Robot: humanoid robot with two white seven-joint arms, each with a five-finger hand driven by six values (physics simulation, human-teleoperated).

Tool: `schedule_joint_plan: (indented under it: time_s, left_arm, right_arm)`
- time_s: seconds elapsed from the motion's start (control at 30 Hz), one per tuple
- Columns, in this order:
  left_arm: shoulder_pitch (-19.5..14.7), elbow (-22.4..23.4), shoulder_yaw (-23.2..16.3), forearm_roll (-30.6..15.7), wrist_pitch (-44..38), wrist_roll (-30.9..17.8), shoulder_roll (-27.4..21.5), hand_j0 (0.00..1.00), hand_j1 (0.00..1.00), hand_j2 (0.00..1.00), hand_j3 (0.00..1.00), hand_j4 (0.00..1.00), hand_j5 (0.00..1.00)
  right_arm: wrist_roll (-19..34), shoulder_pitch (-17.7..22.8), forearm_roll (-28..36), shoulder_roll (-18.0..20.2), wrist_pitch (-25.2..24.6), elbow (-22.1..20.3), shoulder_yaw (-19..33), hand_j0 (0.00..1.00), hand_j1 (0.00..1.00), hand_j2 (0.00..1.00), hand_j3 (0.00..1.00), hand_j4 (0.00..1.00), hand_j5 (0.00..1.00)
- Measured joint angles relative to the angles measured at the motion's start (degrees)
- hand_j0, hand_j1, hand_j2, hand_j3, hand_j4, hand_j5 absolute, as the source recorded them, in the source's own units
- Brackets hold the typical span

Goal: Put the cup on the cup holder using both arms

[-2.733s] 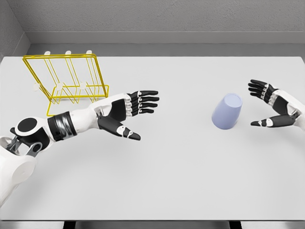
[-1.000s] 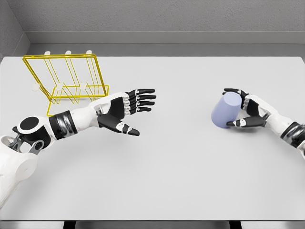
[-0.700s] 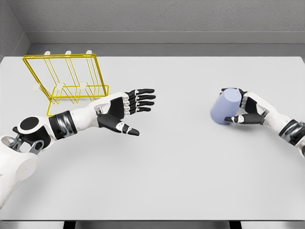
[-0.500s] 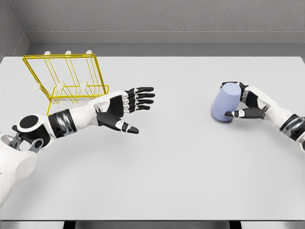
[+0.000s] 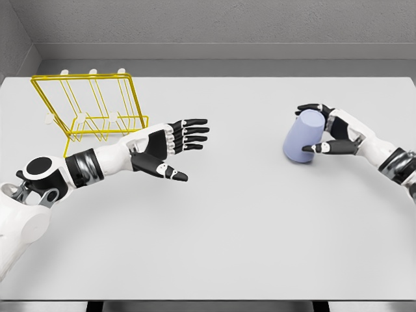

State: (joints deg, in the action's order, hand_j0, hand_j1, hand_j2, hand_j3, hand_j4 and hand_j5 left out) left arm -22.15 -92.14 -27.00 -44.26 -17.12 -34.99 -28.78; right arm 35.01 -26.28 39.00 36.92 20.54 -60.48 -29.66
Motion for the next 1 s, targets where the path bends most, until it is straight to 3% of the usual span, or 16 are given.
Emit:
schedule_joint_plan:
  time_s: [1.0]
  left_arm:
    - [0.00,1.30,0.52,1.22,0.00,0.00,-0.11,1.00,1.00,1.00,1.00,1.00,1.00]
  right_arm:
    - [0.00,-0.79,-0.11,-3.00,0.05,-5.42,-1.71,0.72,0.72,0.72,0.72,0.72,0.72]
